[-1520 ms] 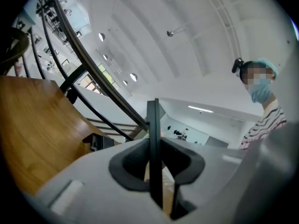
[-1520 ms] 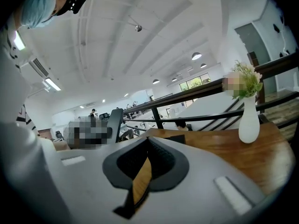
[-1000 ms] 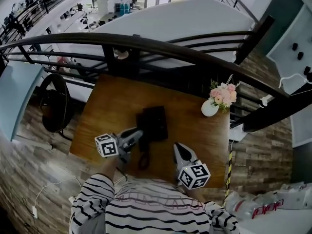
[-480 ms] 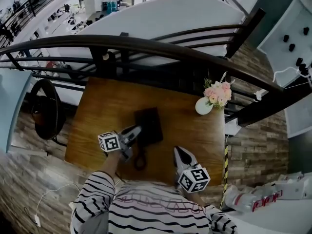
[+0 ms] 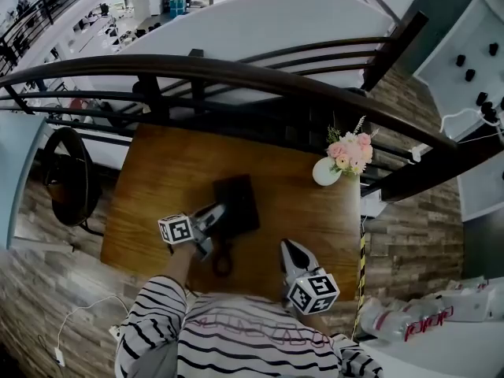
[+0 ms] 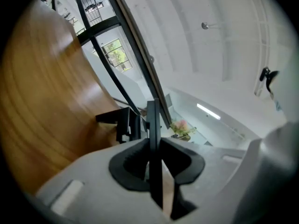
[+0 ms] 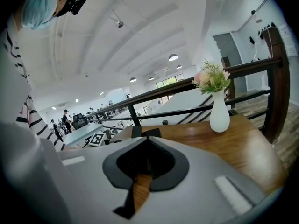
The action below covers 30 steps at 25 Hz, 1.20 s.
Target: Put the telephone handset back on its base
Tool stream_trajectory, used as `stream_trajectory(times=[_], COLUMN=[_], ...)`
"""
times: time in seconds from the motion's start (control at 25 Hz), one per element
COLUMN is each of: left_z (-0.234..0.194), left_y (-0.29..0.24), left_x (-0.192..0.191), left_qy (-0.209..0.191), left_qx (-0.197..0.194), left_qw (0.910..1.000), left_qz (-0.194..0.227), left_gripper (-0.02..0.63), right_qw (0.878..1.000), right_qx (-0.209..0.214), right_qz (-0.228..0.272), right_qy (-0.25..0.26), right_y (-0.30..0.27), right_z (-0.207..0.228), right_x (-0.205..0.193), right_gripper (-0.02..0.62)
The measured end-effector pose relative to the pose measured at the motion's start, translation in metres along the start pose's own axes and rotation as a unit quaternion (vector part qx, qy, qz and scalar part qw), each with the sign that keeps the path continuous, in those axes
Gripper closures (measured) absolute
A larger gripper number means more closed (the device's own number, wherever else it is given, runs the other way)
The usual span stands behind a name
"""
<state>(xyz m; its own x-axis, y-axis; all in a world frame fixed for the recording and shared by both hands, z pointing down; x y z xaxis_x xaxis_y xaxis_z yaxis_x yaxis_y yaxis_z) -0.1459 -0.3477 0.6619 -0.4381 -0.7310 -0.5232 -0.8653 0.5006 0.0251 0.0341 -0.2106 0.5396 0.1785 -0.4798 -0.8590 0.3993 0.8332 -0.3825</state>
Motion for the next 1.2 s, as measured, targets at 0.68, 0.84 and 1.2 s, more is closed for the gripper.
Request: stream_trajectory(times=[0.68, 0.84, 1.2], left_z=[-0.021, -0.027, -0.029], left_y=[-0.011, -0.013, -0.014], left_x=[-0.008, -0.01, -0.008], left_qy=[0.039, 0.045, 0.05], left_qx=[0.016, 0.023, 0.016], left_qw=[0.9991, 0.9987, 0.9986], left_qz=[-0.009, -0.008, -0.006], left_gripper=[0.529, 0.53, 0.529], right_qw=[1.0, 1.0, 1.0], right_qx=[-0.002, 0.001, 0.0], right_qz=[-0.011, -0.013, -0.017], right_qy=[0.003, 0.004, 0.006], right_y=[-0.004, -0.006, -0.008], right_z=[0.006, 0.007, 0.006], right_x=[-0.001, -0.001, 0.0], right_gripper=[0.595, 0.595, 0.595])
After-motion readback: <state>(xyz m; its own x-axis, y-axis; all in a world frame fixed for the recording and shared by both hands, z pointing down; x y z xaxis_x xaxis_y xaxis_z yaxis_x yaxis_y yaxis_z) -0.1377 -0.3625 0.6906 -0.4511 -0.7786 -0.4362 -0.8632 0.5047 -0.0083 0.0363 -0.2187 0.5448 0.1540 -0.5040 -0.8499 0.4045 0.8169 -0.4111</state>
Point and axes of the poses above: the fingertips, and each gripper's own axes: y backward along the fingers, z to its right, x out of its top, the point moved 2 cm from there along y, backward along the fingers, and after that the axes turned 2 degrees about -x, right-handed, at the moved point
